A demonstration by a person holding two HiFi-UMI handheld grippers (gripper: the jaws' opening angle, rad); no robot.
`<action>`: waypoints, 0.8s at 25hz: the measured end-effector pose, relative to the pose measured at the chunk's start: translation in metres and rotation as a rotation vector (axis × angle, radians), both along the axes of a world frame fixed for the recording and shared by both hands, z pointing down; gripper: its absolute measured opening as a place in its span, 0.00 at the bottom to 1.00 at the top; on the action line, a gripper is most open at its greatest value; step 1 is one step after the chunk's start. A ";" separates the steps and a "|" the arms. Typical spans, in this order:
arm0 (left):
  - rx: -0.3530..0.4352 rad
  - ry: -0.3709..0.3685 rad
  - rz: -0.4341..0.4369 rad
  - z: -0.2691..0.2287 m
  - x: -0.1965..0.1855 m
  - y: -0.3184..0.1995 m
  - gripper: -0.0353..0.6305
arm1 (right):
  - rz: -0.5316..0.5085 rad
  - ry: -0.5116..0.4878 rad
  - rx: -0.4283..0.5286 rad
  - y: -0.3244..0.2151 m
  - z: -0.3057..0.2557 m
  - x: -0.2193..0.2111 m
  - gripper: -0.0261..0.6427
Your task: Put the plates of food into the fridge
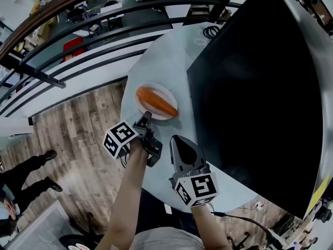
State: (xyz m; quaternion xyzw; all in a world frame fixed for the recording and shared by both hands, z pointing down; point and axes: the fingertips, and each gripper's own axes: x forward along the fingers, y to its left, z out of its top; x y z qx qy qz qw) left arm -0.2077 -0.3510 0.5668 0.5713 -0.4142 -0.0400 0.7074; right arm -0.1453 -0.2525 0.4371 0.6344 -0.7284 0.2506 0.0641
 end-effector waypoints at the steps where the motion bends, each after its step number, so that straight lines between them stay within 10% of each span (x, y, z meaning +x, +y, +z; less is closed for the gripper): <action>1: -0.005 0.017 -0.005 0.001 0.000 0.000 0.21 | 0.002 -0.003 -0.002 0.000 0.001 0.001 0.06; 20: -0.036 0.016 0.043 0.014 0.009 -0.005 0.11 | 0.013 -0.020 -0.020 0.003 0.008 0.001 0.06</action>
